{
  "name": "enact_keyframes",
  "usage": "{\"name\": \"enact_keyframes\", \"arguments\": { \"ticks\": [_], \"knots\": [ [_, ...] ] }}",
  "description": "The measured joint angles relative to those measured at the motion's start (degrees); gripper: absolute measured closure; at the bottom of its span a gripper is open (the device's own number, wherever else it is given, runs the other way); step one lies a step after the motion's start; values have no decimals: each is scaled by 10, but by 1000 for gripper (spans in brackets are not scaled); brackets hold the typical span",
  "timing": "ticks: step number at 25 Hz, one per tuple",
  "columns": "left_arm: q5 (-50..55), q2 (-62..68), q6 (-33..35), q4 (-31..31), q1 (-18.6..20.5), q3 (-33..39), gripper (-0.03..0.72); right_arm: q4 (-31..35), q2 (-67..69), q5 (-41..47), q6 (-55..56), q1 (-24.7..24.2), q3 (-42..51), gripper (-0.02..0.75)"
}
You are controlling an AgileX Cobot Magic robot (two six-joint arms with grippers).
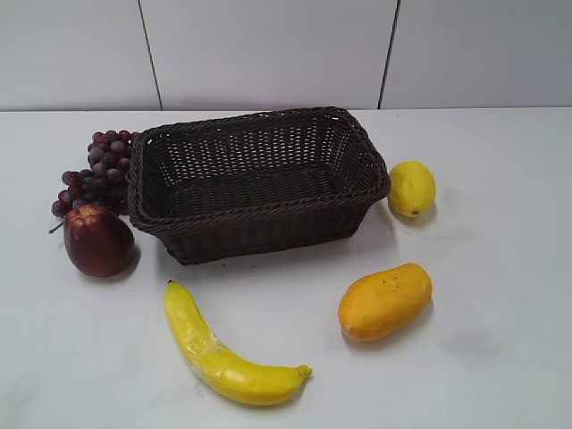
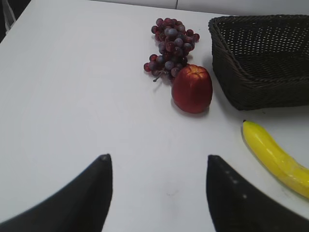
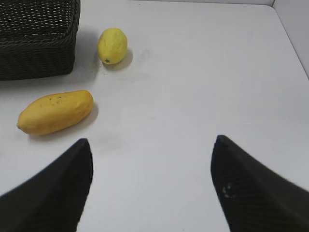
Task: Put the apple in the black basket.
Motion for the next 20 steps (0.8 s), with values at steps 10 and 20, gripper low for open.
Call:
{"name": "enact_keyframes", "arguments": {
  "ticks": [10,20],
  "knots": [
    [0,0,0,0,0,0,227,0,0,0,0,0,0,163],
    [0,0,0,0,0,0,227,0,0,0,0,0,0,164]
  ]
}}
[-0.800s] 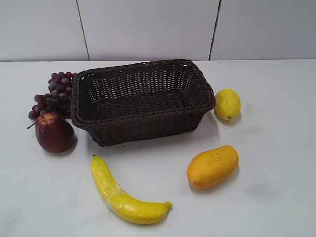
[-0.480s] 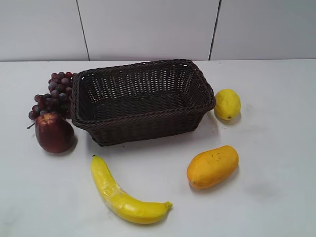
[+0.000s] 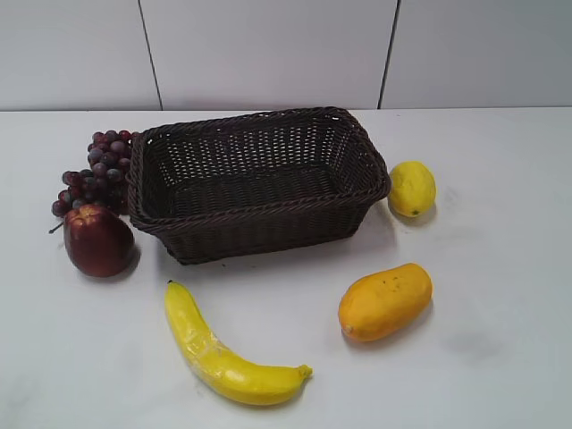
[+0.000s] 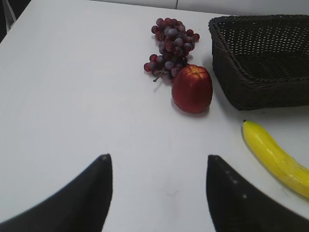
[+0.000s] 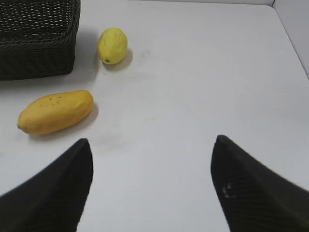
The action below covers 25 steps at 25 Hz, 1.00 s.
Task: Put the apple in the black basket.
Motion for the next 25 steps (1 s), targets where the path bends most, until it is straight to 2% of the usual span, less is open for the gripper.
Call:
{"name": "enact_keyframes", "arguments": {
  "ticks": [21,23,25],
  "knots": [
    [0,0,0,0,0,0,227,0,0,0,0,0,0,164],
    [0,0,0,0,0,0,199,0,0,0,0,0,0,164],
    [1,3,0,-4,0,0,137,0,0,0,0,0,0,164]
  ]
}}
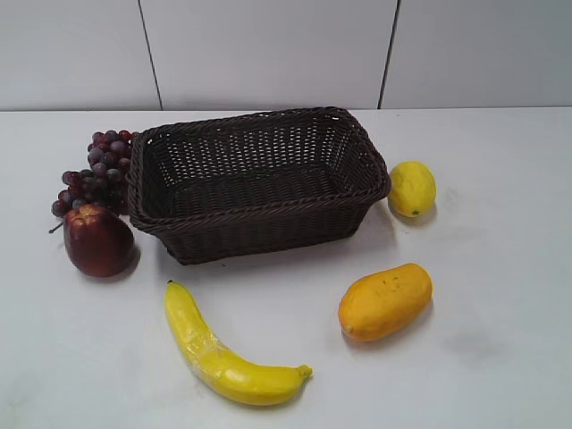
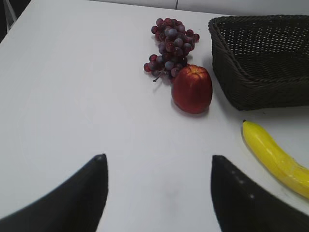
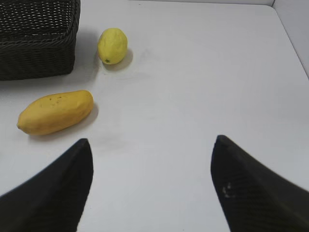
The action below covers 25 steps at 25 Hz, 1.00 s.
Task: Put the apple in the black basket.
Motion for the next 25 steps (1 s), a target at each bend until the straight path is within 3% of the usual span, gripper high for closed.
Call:
{"name": "enact_keyframes", "arguments": {
  "ticks": [2,5,19,25],
  "knots": [
    [2,20,0,-13,0,-3,77,0,0,0,0,0,0,164],
    [3,70,0,-18,0,-14,52,0,0,0,0,0,0,164],
    [-8,434,46,-22,0,-134,85,0,0,0,0,0,0,164],
    [-19,571,99,-23,-2,-198,94,0,0,0,0,0,0,164]
  ]
}}
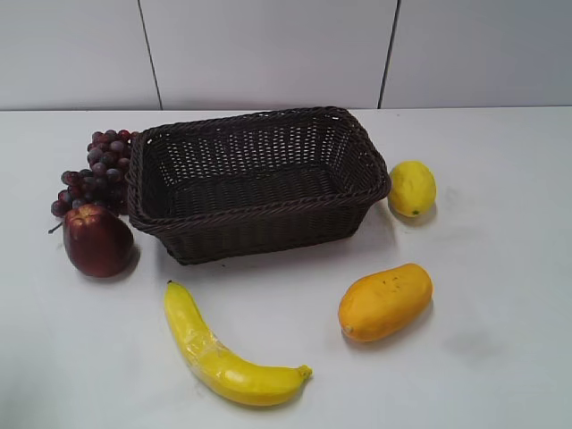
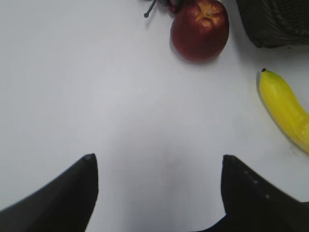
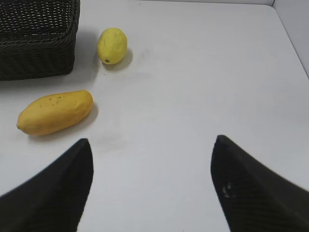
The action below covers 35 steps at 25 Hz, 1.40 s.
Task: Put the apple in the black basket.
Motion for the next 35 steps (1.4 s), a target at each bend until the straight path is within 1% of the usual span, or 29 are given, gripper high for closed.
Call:
{"name": "enact_keyframes", "arguments": {
  "ticks": [2,4,7,10,14,20,25,29,35],
  "knots": [
    [-3,42,9,0,-11,-20,94,0,0,0,0,0,0,164],
    [-9,78,13,0,-31,-41,85,0,0,0,0,0,0,164],
    [-26,129,16,6,-81,-67,72,0,0,0,0,0,0,164],
    [-45,187,17,31,-128,-94,71,0,0,0,0,0,0,164],
    [-55,265,17,51,-161,-139,69,0,0,0,0,0,0,164],
    [-58,382,19,79,-168,-209,69,0,0,0,0,0,0,164],
    [-64,445,19,82,-168,-251,69,0,0,0,0,0,0,164],
    [-65,479,19,82,-168,-267,69,0,0,0,0,0,0,164],
    [-72,511,19,82,-168,-269,69,0,0,0,0,0,0,164]
  ]
}}
